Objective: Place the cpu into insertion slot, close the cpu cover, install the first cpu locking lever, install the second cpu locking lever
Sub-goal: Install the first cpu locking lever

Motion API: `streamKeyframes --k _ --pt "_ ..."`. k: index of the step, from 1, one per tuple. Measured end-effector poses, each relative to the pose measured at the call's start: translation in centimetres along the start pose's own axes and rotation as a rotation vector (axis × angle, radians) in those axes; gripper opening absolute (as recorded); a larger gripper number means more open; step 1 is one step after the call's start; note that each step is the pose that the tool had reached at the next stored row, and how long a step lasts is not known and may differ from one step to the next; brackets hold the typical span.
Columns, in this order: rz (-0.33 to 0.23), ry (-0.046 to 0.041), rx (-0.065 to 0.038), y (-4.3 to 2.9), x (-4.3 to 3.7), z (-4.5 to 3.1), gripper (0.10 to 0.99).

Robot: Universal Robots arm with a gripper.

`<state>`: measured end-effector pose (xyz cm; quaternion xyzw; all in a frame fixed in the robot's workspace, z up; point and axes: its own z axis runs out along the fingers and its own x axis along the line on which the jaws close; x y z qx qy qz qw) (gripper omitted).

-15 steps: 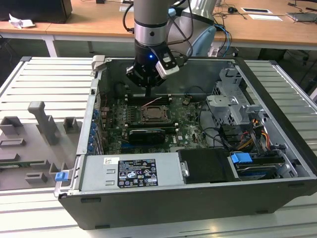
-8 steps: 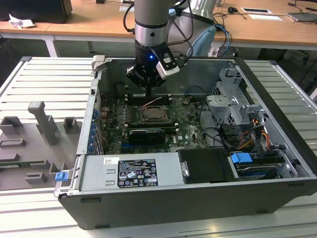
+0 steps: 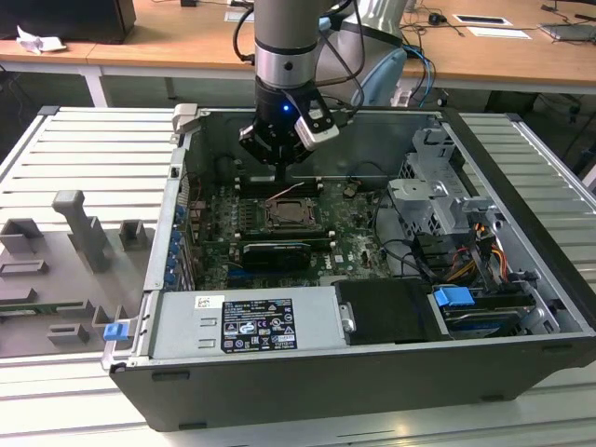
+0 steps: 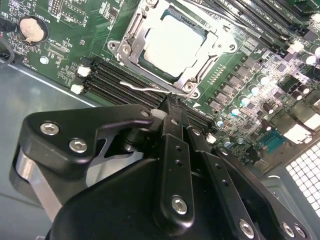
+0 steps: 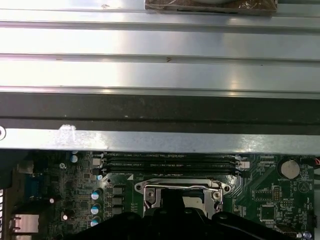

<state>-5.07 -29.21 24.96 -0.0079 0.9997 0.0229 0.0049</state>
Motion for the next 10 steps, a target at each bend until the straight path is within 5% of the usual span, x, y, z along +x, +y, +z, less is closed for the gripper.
streamKeyframes --k 10 --pt "0.0 -0.0002 -0.001 -0.01 -0.08 0.14 0.106"
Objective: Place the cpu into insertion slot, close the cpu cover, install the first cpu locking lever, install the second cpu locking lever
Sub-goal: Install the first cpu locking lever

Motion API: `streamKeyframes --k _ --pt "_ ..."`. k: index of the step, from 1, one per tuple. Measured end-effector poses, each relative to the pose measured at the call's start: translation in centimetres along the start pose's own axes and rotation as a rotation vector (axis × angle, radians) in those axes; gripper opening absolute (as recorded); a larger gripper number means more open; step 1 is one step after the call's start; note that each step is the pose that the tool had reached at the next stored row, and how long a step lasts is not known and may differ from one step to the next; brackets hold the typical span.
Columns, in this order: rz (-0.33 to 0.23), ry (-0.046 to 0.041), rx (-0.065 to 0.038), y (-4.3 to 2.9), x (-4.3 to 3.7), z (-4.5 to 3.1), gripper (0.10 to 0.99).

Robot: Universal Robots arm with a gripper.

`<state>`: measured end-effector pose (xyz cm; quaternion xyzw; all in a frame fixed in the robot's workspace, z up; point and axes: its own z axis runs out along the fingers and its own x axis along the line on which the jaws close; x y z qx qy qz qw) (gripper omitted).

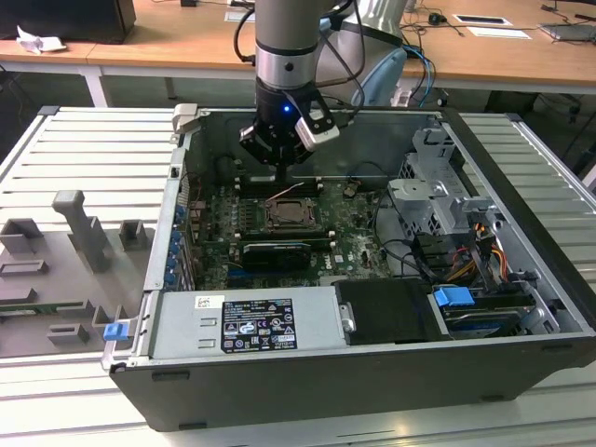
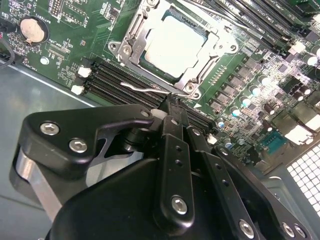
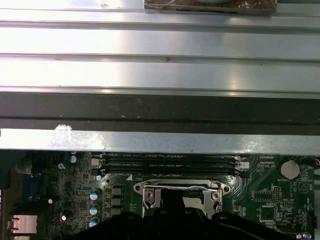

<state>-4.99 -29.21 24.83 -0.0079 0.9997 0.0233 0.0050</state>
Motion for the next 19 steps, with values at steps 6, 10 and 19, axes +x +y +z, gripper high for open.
streamKeyframes --k 6,10,19 --pt "0.0 -0.0005 -0.011 -0.02 -0.13 0.45 0.106" --pt "-0.007 -0.0021 -0.011 -0.01 -0.2 0.9 0.106" --pt "-0.013 -0.0018 -0.012 0.87 -1.06 2.06 0.106"
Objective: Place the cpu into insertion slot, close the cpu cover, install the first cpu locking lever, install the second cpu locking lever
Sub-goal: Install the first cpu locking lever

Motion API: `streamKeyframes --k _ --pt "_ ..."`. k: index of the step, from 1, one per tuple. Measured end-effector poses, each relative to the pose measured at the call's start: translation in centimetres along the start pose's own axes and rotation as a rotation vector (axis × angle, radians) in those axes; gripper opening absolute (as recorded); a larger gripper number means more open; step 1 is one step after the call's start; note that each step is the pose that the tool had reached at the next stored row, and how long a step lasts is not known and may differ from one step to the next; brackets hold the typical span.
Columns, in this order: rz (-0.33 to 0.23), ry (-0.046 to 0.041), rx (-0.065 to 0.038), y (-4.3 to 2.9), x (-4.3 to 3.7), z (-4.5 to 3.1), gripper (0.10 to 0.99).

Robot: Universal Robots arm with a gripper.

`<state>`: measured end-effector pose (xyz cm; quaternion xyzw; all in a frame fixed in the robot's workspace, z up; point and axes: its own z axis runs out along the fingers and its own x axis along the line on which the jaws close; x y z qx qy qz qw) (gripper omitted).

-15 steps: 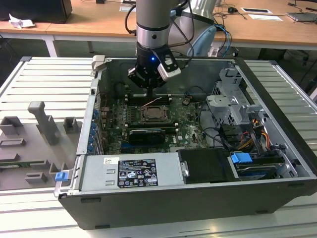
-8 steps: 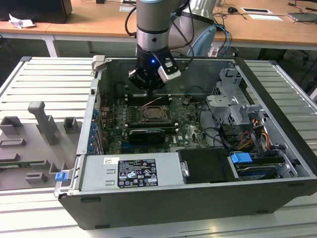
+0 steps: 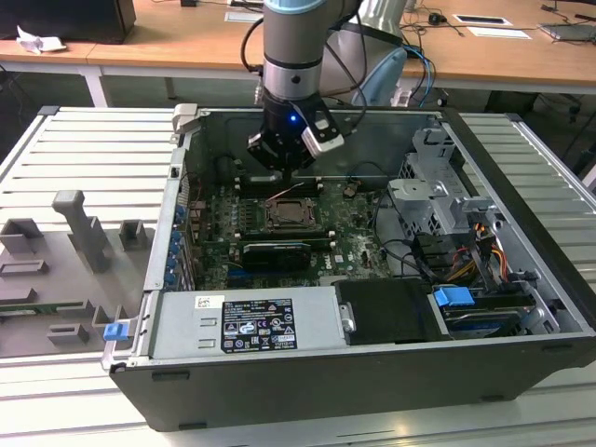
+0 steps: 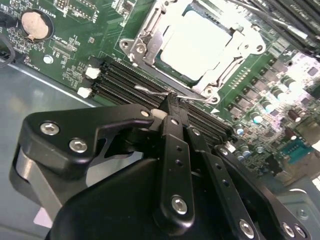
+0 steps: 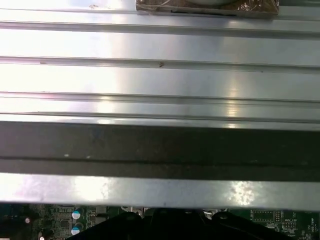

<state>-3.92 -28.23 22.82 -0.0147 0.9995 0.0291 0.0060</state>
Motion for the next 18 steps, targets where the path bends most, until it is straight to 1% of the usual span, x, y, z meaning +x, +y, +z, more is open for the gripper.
streamKeyframes --k 4,8,14,18 --pt "-0.024 0.0011 0.0 -0.01 -0.26 0.19 0.106" --pt "-0.024 0.001 0.0 0.03 -0.55 0.33 0.106" --pt "-0.024 0.001 0.0 0.12 -1.16 0.85 0.106" --pt "-0.024 0.0008 -0.001 0.1 -1.24 1.13 0.106"
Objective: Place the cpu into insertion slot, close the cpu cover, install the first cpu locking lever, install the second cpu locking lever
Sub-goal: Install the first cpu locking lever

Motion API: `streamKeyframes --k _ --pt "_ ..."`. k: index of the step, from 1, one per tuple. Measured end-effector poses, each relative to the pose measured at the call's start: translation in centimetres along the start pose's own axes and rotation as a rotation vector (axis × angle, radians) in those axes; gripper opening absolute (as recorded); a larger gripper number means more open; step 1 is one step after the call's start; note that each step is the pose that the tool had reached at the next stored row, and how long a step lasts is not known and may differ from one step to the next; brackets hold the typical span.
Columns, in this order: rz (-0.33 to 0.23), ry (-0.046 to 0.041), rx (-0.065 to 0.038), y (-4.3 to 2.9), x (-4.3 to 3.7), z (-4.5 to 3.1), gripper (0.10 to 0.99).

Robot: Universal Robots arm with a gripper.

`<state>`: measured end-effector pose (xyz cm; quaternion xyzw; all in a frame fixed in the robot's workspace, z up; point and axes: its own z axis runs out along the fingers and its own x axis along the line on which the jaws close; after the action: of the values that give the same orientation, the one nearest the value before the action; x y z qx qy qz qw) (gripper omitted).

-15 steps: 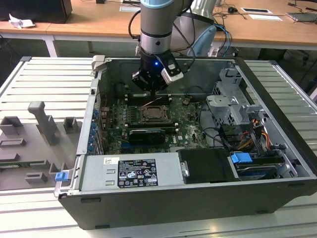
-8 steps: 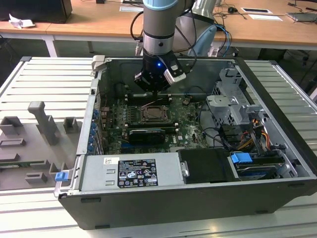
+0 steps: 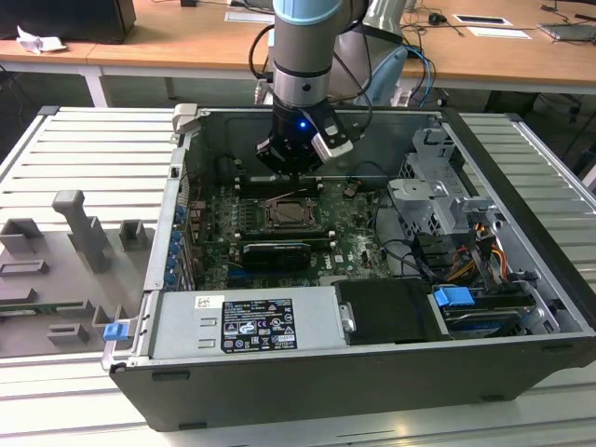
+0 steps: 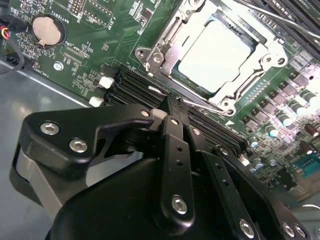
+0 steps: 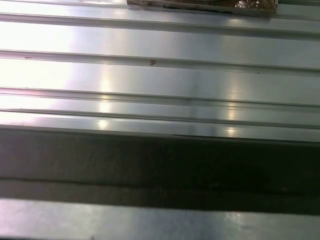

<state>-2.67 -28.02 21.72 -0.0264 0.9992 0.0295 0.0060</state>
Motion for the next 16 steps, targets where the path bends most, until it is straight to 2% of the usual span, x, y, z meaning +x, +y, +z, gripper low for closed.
streamKeyframes --k 10,16 --pt "0.0 -0.0001 -0.003 -0.07 -0.54 0.71 0.106" --pt "0.0 -0.0005 -0.002 -0.1 -0.58 1.18 0.106"
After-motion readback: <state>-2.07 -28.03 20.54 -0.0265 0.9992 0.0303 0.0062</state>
